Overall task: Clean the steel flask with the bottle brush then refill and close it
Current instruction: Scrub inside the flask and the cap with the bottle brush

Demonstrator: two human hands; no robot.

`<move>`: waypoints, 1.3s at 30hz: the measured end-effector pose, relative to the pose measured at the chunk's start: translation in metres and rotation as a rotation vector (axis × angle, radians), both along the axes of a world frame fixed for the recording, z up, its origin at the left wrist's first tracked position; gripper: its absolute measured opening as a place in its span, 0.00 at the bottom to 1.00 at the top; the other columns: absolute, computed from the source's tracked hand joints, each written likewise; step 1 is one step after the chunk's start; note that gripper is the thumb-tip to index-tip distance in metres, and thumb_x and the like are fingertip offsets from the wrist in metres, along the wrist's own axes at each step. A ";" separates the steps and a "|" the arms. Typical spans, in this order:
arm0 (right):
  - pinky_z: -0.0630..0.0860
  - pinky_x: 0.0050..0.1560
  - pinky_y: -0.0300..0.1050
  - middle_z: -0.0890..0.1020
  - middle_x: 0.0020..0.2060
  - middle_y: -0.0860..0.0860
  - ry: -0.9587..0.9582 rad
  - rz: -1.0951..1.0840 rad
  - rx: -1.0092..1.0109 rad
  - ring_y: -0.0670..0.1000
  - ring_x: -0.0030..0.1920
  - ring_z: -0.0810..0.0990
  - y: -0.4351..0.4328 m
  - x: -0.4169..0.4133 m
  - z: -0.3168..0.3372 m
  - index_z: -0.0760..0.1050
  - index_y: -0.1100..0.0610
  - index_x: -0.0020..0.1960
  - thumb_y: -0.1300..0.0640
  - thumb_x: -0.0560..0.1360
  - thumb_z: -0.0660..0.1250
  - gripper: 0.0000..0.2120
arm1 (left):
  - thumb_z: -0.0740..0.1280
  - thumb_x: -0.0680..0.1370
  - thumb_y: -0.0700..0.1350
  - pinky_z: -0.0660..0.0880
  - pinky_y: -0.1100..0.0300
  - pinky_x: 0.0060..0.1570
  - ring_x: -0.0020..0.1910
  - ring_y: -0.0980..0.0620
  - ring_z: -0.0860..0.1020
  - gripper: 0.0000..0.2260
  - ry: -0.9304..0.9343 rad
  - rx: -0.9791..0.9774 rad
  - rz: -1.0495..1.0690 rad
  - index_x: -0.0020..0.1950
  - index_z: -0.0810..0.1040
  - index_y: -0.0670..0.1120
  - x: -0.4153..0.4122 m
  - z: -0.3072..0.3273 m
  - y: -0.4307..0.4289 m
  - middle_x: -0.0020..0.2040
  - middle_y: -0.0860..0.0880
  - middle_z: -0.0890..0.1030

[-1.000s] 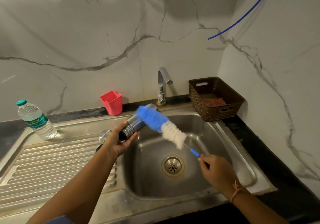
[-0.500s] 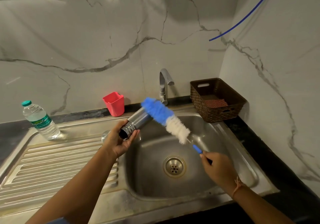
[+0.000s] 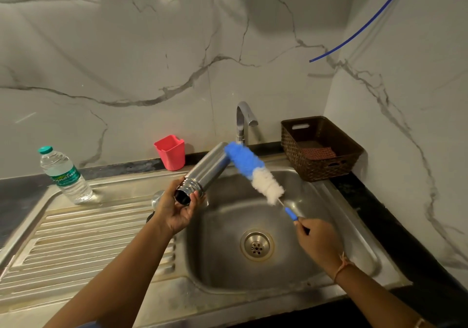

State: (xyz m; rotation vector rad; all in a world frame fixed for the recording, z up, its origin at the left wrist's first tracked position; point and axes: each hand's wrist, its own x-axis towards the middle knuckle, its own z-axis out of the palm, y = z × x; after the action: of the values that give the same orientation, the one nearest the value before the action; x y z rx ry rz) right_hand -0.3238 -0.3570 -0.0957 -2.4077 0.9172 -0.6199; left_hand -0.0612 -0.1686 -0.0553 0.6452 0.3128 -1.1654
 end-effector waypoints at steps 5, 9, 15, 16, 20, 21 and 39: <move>0.58 0.21 0.31 0.64 0.19 0.43 -0.093 0.057 -0.034 0.46 0.22 0.68 0.006 -0.013 -0.005 0.77 0.59 0.31 0.57 0.75 0.65 0.15 | 0.83 0.39 0.34 0.77 0.64 0.25 0.28 0.50 0.80 0.48 -0.017 -0.046 0.019 0.57 0.71 0.29 0.003 0.005 -0.003 0.43 0.34 0.79; 0.66 0.21 0.38 0.71 0.24 0.46 -0.131 0.223 -0.050 0.45 0.23 0.71 0.019 -0.020 -0.007 0.81 0.57 0.39 0.51 0.74 0.60 0.15 | 0.83 0.39 0.34 0.77 0.63 0.24 0.27 0.50 0.80 0.45 -0.041 -0.073 0.049 0.55 0.74 0.31 0.005 0.008 -0.002 0.47 0.31 0.78; 0.57 0.24 0.34 0.66 0.21 0.45 -0.117 0.015 0.087 0.47 0.22 0.66 -0.006 0.004 0.005 0.72 0.57 0.28 0.61 0.77 0.65 0.18 | 0.84 0.38 0.36 0.77 0.64 0.23 0.24 0.51 0.79 0.46 -0.105 -0.025 0.004 0.54 0.75 0.34 -0.006 0.008 -0.002 0.47 0.31 0.79; 0.56 0.25 0.37 0.66 0.20 0.46 -0.116 -0.001 0.096 0.45 0.22 0.64 -0.009 0.007 0.008 0.68 0.54 0.26 0.62 0.77 0.64 0.21 | 0.84 0.38 0.37 0.77 0.64 0.23 0.24 0.52 0.79 0.46 -0.117 -0.010 -0.001 0.54 0.75 0.34 -0.007 0.007 -0.003 0.47 0.31 0.79; 0.59 0.21 0.33 0.62 0.21 0.41 -0.112 0.083 -0.062 0.40 0.21 0.61 0.007 0.004 0.015 0.74 0.56 0.29 0.61 0.76 0.65 0.16 | 0.84 0.38 0.37 0.76 0.65 0.23 0.24 0.53 0.78 0.47 -0.129 0.021 0.014 0.55 0.74 0.35 -0.006 0.003 -0.003 0.46 0.31 0.79; 0.60 0.20 0.30 0.62 0.22 0.40 -0.117 0.149 -0.095 0.39 0.20 0.61 0.014 0.000 0.013 0.78 0.58 0.33 0.59 0.75 0.65 0.12 | 0.84 0.39 0.38 0.76 0.65 0.22 0.23 0.53 0.78 0.44 -0.134 0.019 0.014 0.53 0.75 0.35 -0.007 0.004 -0.002 0.45 0.31 0.80; 0.62 0.29 0.34 0.71 0.28 0.47 -0.083 0.205 0.167 0.45 0.29 0.68 -0.013 0.076 0.041 0.71 0.57 0.37 0.58 0.76 0.65 0.09 | 0.71 0.65 0.52 0.74 0.65 0.18 0.20 0.52 0.77 0.25 -0.395 0.426 -0.280 0.54 0.75 0.36 -0.006 0.018 0.024 0.44 0.32 0.80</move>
State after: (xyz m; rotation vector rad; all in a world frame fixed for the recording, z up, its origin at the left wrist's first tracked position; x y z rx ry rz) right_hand -0.2476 -0.3704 -0.0549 -2.2714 0.6510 -0.5393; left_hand -0.0676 -0.1450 -0.0369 1.3050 0.1333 -1.2139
